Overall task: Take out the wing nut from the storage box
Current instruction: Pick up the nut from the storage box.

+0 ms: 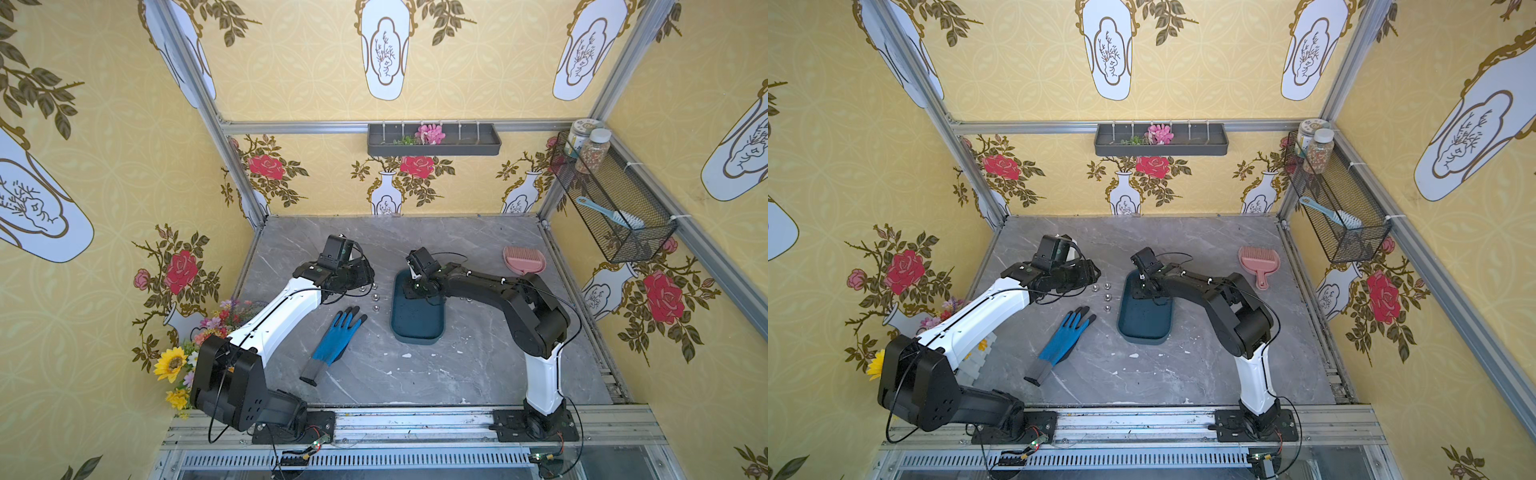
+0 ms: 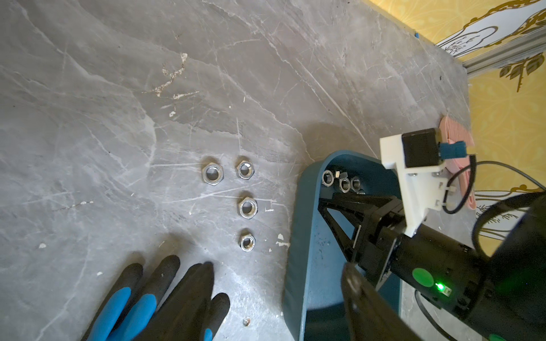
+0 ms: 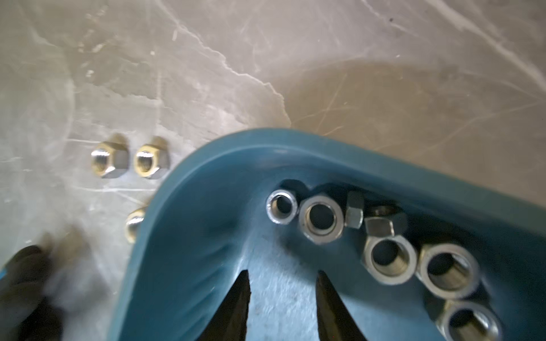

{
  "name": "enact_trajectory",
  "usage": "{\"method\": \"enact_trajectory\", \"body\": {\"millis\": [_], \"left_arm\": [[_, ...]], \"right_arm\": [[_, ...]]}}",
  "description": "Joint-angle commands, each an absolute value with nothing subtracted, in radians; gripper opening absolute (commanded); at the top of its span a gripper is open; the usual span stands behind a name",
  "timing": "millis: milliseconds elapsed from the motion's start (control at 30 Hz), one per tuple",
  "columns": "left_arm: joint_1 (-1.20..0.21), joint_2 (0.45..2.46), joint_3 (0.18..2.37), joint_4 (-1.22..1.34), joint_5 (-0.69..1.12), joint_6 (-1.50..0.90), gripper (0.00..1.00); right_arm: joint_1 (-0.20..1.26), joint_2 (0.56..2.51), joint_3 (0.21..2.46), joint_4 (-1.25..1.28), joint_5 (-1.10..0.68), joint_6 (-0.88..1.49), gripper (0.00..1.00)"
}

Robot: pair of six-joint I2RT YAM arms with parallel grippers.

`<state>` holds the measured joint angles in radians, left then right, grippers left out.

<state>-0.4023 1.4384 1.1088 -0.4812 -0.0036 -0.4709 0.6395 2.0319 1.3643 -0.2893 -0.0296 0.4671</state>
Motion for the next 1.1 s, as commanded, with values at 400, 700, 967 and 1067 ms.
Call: {"method": "enact_trajectory", "body": {"millis": [400,700,967,1067], "left_arm": [[-0.399,1.469,1.106,-0.463,0.005,-0.457,0.70],[-0.399,1.473,1.103,-0.461,0.003,-0.459,0.70],[-0.399,1.473,1.098,-0.456,-0.003,-0.466,0.70],[-0.399,1.475,1.096,-0.455,0.002,-0.466,0.70]], "right_arm": [[0.641,2.128,1.446,-0.334,0.159,0.438,0.43],[0.640,2.145,1.444,-0.294,0.148,0.418,0.43],[0.640,2.108,1.388,-0.257,0.105,0.405,0.27],[0.639,2.068,1.350,-0.217,0.073,0.401,0.23]]}}
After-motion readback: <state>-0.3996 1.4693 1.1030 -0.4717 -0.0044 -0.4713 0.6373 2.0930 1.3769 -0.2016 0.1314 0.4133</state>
